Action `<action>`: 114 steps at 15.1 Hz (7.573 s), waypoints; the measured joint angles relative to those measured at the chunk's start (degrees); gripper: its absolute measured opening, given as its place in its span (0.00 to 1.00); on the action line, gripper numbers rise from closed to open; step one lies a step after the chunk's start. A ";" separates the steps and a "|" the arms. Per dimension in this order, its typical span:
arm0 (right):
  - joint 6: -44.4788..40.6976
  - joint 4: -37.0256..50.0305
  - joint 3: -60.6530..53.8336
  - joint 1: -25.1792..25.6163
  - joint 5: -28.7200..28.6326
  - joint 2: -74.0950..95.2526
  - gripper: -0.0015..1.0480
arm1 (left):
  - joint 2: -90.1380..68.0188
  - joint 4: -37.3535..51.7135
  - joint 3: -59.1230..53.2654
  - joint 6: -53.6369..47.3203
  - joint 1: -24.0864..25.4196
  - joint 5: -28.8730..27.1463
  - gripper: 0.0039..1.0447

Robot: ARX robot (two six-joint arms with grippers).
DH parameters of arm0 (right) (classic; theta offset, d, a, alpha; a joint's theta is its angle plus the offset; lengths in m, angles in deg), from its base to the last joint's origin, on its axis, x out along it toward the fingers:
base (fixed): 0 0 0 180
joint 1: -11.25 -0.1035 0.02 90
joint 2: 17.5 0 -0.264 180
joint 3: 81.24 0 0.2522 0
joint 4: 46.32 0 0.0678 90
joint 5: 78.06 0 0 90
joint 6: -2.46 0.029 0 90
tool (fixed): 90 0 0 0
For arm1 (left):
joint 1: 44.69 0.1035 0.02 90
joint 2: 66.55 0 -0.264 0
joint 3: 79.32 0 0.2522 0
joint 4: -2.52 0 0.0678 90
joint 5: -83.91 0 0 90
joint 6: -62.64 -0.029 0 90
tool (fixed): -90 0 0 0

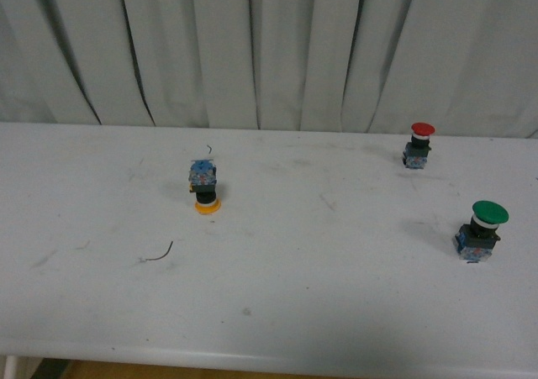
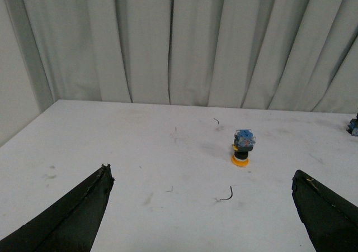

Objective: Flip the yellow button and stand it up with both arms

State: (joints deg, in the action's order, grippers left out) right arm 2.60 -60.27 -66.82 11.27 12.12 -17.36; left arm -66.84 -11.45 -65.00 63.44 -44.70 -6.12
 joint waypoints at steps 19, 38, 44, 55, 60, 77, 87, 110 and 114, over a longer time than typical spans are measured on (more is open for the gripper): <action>0.00 -0.02 0.00 0.00 -0.17 0.00 0.94 | -42.34 15.32 14.97 11.28 -0.92 -14.51 0.94; 0.00 -0.02 0.00 0.00 -0.17 0.00 0.94 | -125.48 -8.26 87.65 12.48 -15.15 -3.76 0.94; 0.00 -0.02 0.00 0.00 -0.17 0.00 0.94 | -132.17 -13.16 92.87 12.76 -15.15 -5.92 0.94; 0.00 -0.02 0.00 0.00 -0.17 0.00 0.94 | -135.03 -15.72 97.53 10.75 -15.65 -8.87 0.89; 0.00 0.00 0.00 0.00 -0.17 0.00 0.94 | -135.05 -16.26 98.75 10.71 -16.20 -9.35 0.37; 0.00 -0.02 0.00 0.00 -0.17 0.00 0.94 | -98.71 5.99 68.00 6.84 -23.63 -0.57 0.29; 0.00 -0.02 0.00 0.00 -0.17 0.00 0.94 | -98.29 54.55 50.40 49.37 -18.38 27.39 0.29; 8.15 68.26 37.29 -10.78 -1.27 95.80 0.94 | -101.48 59.71 48.00 58.97 -20.68 26.51 0.29; 21.68 70.73 43.63 -13.57 -9.03 95.58 0.94 | -100.67 59.23 48.39 58.69 -21.07 25.83 0.29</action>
State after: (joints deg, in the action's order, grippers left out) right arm 24.28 10.46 -23.19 -2.31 3.10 78.22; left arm -167.52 47.78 -16.61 122.12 -65.77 19.71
